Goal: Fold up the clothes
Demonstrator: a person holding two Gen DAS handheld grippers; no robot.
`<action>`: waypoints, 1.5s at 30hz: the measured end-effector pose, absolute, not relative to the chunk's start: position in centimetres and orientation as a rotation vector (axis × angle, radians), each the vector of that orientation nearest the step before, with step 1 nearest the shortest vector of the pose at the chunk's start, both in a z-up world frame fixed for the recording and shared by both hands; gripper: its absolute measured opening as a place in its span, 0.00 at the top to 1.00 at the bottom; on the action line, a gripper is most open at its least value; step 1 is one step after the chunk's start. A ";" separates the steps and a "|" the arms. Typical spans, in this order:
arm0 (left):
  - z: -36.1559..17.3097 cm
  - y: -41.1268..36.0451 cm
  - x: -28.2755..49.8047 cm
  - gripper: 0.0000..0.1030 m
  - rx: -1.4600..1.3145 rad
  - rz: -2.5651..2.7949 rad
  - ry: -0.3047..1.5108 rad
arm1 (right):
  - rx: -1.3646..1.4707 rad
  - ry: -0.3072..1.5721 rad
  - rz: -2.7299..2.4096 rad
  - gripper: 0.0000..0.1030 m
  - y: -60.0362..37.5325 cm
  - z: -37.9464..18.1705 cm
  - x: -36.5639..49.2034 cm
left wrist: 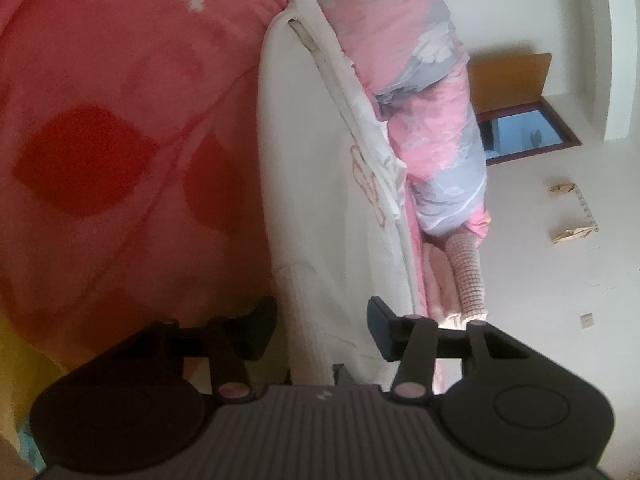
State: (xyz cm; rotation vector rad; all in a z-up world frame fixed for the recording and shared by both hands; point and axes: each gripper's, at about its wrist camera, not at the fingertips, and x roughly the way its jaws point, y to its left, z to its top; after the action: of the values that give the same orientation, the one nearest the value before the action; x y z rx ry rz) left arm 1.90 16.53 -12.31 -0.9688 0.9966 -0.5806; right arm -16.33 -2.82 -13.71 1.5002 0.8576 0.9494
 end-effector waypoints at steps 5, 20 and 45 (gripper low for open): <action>-12.2 16.3 2.1 0.52 -0.942 -0.580 1.016 | 1.493 0.858 0.950 0.94 -2.4 -13.0 -17.2; -11.1 14.9 2.3 0.11 -0.826 -0.634 1.023 | 1.487 0.867 0.945 0.92 -1.9 -11.0 -20.0; -10.7 14.1 2.2 0.00 -0.770 -0.613 1.053 | 1.482 0.878 0.938 0.91 -6.1 -8.6 -23.1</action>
State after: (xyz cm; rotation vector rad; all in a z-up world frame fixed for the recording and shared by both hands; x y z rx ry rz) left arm 2.24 14.06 -10.71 -0.7703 1.0529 -0.6126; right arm -23.15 -6.13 -8.61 1.4824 0.8782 0.9382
